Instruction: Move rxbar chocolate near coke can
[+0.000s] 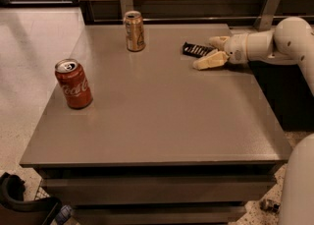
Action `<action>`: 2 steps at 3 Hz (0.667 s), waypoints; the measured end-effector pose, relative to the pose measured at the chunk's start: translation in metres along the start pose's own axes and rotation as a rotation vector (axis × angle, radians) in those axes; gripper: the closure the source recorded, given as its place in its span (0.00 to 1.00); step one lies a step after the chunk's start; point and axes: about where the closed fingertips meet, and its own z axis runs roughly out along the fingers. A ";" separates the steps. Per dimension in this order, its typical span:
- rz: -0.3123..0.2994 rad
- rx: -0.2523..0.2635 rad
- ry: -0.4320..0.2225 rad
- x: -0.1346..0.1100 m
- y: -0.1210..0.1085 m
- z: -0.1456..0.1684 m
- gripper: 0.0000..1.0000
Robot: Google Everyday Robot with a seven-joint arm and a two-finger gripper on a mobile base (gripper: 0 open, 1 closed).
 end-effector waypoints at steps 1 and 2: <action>0.000 0.000 0.000 -0.005 0.000 -0.002 0.72; 0.000 -0.001 0.000 -0.009 0.000 -0.004 1.00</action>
Offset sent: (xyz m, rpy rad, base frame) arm 0.0000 0.0000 0.0044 0.0000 0.0000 0.0000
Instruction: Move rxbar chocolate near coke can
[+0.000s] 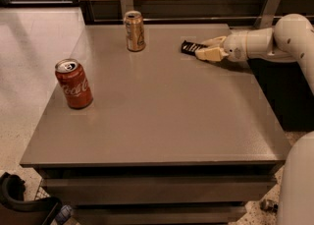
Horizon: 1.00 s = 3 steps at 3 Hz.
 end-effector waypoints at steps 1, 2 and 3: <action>0.000 0.000 0.000 0.000 0.000 0.000 1.00; 0.000 0.000 0.000 0.000 0.000 0.000 1.00; 0.000 0.000 0.000 0.000 0.000 0.000 1.00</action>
Offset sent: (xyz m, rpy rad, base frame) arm -0.0212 -0.0047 0.0675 -0.1199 -0.0689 -0.0251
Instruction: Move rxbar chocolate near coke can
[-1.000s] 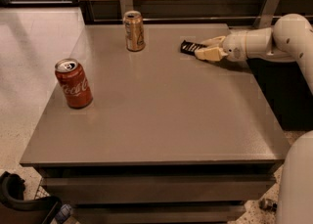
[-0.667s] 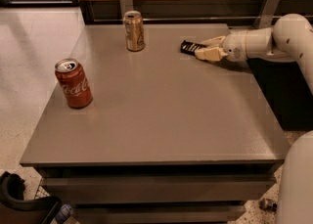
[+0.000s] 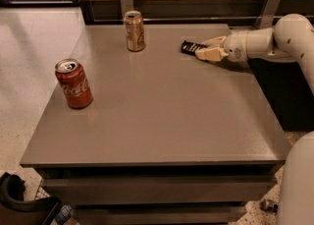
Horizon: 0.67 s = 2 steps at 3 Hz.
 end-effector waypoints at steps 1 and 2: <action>0.000 0.000 0.000 0.000 0.000 0.000 1.00; 0.000 0.000 0.000 0.000 0.000 0.000 1.00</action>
Offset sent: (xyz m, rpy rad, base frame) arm -0.0814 -0.0197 0.1360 -0.1434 -0.1883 -0.0086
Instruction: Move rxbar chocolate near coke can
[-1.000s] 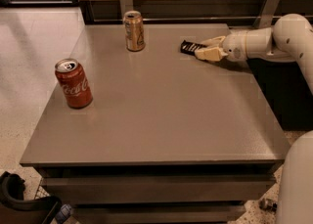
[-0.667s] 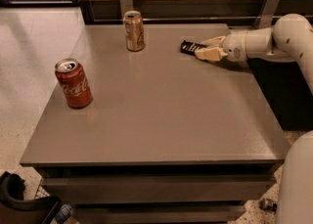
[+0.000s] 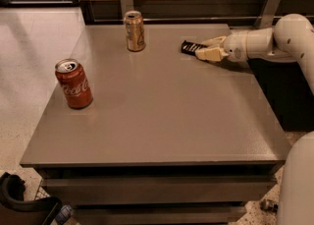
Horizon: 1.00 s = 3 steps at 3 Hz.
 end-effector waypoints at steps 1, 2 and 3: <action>-0.009 0.005 0.001 -0.004 0.002 -0.004 1.00; -0.126 0.067 0.010 -0.056 0.039 -0.062 1.00; -0.194 0.103 0.009 -0.085 0.064 -0.097 1.00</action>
Offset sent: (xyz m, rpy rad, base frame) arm -0.1101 -0.0238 0.1600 -0.1647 -0.2504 -0.0296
